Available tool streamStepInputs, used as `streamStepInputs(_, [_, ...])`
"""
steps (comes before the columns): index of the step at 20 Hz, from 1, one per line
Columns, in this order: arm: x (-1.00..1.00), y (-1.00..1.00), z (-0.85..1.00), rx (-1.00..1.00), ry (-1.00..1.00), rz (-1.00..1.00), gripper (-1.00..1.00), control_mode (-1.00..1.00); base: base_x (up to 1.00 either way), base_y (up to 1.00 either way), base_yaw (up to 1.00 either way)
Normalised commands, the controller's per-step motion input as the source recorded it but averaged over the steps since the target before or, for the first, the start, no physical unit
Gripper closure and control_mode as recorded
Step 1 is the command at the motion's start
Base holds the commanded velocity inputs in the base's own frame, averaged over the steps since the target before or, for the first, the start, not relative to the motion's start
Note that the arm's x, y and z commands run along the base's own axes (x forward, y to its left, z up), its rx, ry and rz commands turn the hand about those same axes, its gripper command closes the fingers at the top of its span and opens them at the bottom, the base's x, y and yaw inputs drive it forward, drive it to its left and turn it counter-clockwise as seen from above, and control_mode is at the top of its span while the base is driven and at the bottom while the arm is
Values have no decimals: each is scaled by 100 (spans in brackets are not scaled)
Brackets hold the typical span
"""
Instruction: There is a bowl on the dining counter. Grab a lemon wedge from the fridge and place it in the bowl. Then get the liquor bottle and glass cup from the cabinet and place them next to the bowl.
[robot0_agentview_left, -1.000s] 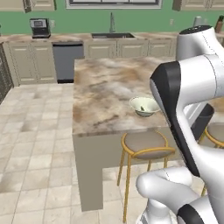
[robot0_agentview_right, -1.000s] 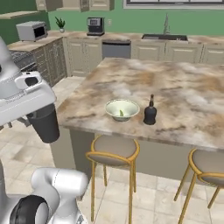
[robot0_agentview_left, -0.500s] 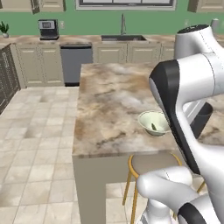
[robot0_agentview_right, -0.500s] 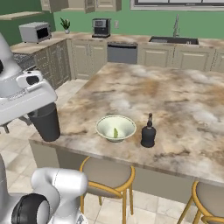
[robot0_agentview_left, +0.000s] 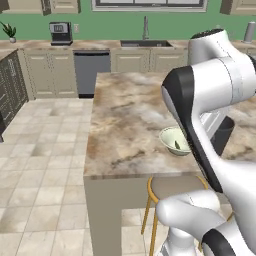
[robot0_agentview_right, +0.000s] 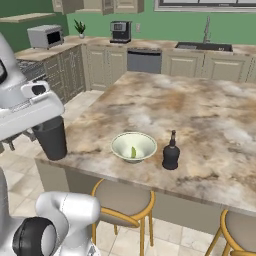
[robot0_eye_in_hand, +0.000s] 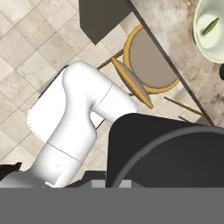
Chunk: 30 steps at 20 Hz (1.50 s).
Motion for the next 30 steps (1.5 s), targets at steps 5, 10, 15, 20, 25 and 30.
streamStepInputs(5, [87,61,-38,0,25,9,100,-100,0,0,0])
streamStepInputs(10, [100,53,-60,-2,28,3,100,-100,0,0,0])
streamStepInputs(15, [98,11,-50,0,10,1,100,-100,0,0,0])
streamStepInputs(20, [79,0,-31,0,-1,1,100,-100,0,0,0])
streamStepInputs(25, [68,0,-34,0,0,0,100,-100,0,0,0])
streamStepInputs(30, [50,-18,-37,0,-1,0,100,-100,0,0,0])
